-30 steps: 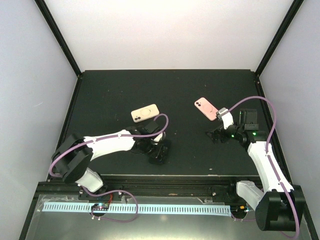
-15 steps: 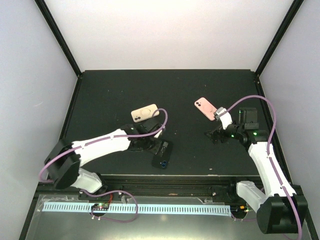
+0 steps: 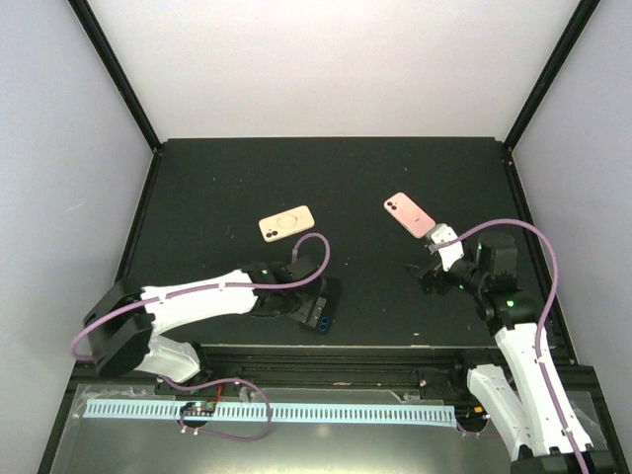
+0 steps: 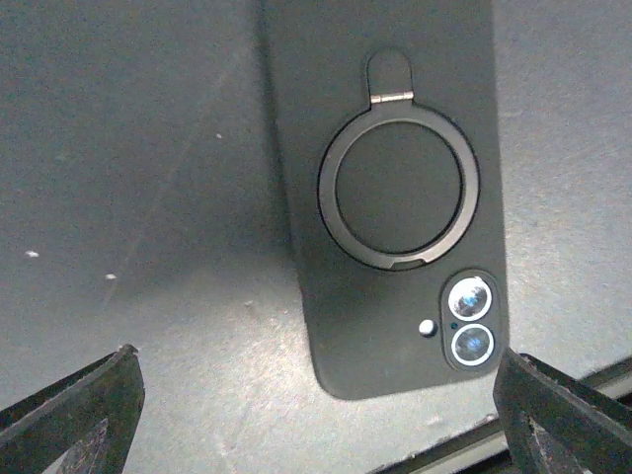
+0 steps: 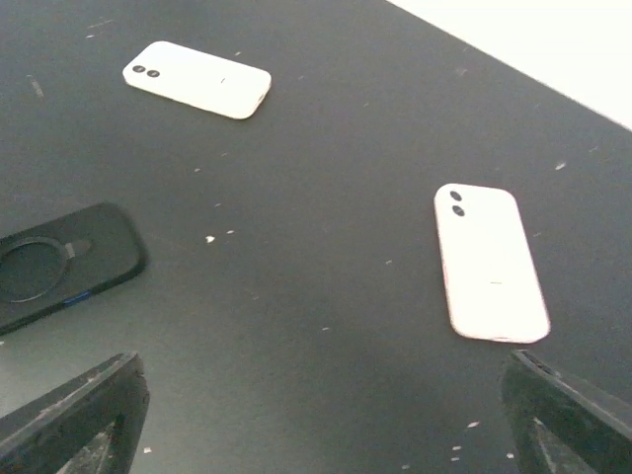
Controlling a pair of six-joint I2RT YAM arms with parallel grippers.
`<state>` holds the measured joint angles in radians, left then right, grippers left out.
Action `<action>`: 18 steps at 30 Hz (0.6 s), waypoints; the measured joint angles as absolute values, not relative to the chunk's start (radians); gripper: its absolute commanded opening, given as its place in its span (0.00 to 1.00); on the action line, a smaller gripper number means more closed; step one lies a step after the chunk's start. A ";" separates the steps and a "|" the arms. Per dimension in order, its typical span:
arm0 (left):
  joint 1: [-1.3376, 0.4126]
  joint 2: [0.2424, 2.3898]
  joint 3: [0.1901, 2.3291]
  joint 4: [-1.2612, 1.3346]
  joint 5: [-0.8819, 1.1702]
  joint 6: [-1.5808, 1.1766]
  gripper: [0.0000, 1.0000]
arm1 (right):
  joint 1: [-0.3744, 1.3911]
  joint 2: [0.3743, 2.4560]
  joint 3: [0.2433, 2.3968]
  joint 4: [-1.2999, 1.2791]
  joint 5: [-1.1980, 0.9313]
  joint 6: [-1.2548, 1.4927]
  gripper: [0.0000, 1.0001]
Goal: Take the phone out of the phone case
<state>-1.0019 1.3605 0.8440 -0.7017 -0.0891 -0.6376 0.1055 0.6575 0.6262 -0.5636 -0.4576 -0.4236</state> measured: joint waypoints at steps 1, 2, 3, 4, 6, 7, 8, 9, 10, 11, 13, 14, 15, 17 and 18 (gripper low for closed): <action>-1.007 1.389 0.850 -0.702 -0.089 -0.645 0.99 | 0.105 0.675 0.629 -0.568 -0.472 -0.424 0.93; -1.015 1.424 0.859 -0.702 -0.090 -0.650 0.99 | 0.105 0.693 0.633 -0.572 -0.480 -0.422 0.92; -1.027 1.463 0.871 -0.702 -0.090 -0.654 0.99 | 0.106 0.724 0.642 -0.584 -0.490 -0.421 0.92; -1.040 1.503 0.885 -0.702 -0.091 -0.657 0.99 | 0.106 0.755 0.655 -0.596 -0.498 -0.422 0.92; -1.059 1.553 0.901 -0.701 -0.091 -0.659 0.99 | 0.106 0.815 0.679 -0.611 -0.506 -0.421 0.92; -1.065 1.569 0.906 -0.701 -0.090 -0.661 0.99 | 0.106 0.834 0.684 -0.617 -0.508 -0.421 0.92; -1.069 1.581 0.909 -0.701 -0.090 -0.663 0.99 | 0.106 0.845 0.686 -0.623 -0.508 -0.421 0.93; -1.072 1.588 0.911 -0.701 -0.090 -0.665 0.99 | 0.106 0.847 0.686 -0.629 -0.508 -0.421 0.94; -1.073 1.595 0.913 -0.699 -0.089 -0.667 0.99 | 0.106 0.845 0.686 -0.634 -0.509 -0.421 0.99; -1.073 1.600 0.914 -0.698 -0.088 -0.667 0.99 | 0.106 0.840 0.686 -0.636 -0.510 -0.421 1.00; -1.073 1.618 0.920 -0.698 -0.081 -0.670 0.99 | 0.106 0.820 0.686 -0.635 -0.514 -0.422 1.00; -1.073 1.626 0.929 -0.703 -0.076 -0.670 0.99 | 0.106 0.809 0.686 -0.635 -0.516 -0.422 1.00; -1.073 1.633 0.938 -0.709 -0.073 -0.671 0.99 | 0.106 0.798 0.686 -0.634 -0.518 -0.422 1.00; -1.073 1.643 0.952 -0.705 -0.061 -0.674 0.99 | 0.106 0.785 0.686 -0.633 -0.523 -0.422 1.00; -1.073 1.646 0.954 -0.699 -0.052 -0.674 0.99 | 0.106 0.781 0.686 -0.633 -0.525 -0.421 1.00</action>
